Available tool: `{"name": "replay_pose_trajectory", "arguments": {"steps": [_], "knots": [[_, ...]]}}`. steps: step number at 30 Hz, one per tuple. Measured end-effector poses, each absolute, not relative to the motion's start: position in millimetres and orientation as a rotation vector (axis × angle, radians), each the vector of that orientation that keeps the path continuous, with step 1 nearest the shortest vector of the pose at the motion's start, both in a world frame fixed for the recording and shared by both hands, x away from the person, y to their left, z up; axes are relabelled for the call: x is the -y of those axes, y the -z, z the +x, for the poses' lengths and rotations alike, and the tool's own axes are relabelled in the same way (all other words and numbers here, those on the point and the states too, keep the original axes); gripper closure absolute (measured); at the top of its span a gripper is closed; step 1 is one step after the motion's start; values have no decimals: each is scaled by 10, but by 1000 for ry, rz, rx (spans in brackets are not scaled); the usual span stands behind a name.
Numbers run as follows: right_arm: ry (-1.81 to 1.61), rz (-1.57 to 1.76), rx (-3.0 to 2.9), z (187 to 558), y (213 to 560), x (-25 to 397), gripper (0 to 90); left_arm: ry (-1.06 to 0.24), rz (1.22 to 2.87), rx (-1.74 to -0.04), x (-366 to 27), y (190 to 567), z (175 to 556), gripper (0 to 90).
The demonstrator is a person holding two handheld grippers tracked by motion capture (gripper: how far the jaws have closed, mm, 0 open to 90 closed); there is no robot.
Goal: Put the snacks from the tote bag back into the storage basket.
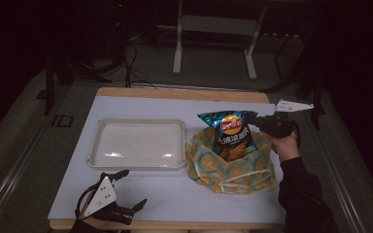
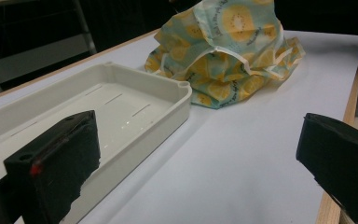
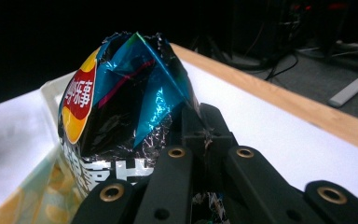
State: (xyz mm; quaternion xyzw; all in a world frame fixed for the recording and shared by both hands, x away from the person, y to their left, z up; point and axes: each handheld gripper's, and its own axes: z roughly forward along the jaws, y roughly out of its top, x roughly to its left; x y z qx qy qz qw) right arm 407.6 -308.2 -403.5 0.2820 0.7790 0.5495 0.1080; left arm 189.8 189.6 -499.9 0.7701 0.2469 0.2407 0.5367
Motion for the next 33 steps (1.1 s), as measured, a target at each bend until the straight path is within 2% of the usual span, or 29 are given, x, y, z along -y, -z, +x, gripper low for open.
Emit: {"name": "replay_pose_trajectory", "arguments": {"steps": [12, 22, 33], "knots": [[-1638, 826, -2204, 4061, 3717, 3066, 900, -573, 1832, -588, -1894, 4997, 1897, 1], [-1631, 797, -2123, 4050, 3324, 3009, 900, -574, 1832, -589, -1891, 4997, 1894, 1], [-1629, 778, -2088, 3992, 3099, 2866, 900, -574, 1832, -585, -1895, 4991, 1885, 1]]}}
